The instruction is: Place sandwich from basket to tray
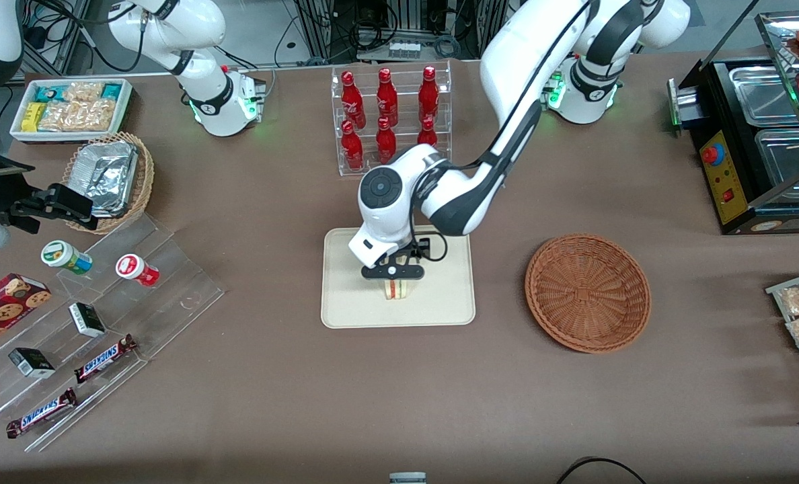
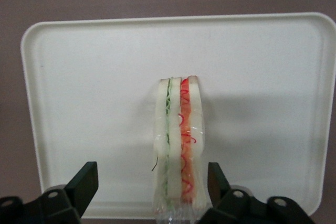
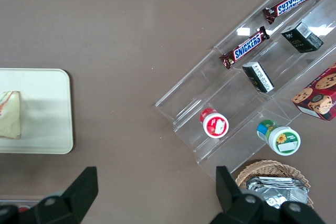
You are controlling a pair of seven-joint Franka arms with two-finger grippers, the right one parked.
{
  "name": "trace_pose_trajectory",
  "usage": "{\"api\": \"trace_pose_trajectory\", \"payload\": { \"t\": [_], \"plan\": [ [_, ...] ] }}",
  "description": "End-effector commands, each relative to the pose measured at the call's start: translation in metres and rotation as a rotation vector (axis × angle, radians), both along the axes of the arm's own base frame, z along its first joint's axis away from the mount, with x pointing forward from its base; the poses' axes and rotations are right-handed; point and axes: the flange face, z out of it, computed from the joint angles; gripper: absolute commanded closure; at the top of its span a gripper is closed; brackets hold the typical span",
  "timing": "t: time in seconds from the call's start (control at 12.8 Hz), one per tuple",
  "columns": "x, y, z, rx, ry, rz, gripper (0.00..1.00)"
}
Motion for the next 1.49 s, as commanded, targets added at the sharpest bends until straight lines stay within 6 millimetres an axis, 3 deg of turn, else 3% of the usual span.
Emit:
{"api": "trace_pose_trajectory", "payload": {
  "t": [0.0, 0.16, 0.31, 0.47, 0.63, 0.86, 1.1, 1.41],
  "plan": [
    [0.022, 0.058, 0.097, -0.012, 0.011, 0.127, 0.01],
    [0.038, 0.125, 0.16, 0.019, 0.037, 0.212, 0.01],
    [0.052, 0.196, 0.207, 0.045, 0.062, 0.298, 0.01],
    [0.06, 0.256, 0.239, 0.039, 0.048, 0.358, 0.01],
    [0.055, 0.313, 0.266, 0.028, 0.039, 0.31, 0.01],
    [0.05, 0.381, 0.281, 0.038, 0.067, 0.237, 0.01],
    [0.043, 0.415, 0.3, 0.027, 0.075, 0.195, 0.01],
    [0.031, 0.488, 0.32, 0.011, 0.104, 0.095, 0.01]
  ]
}}
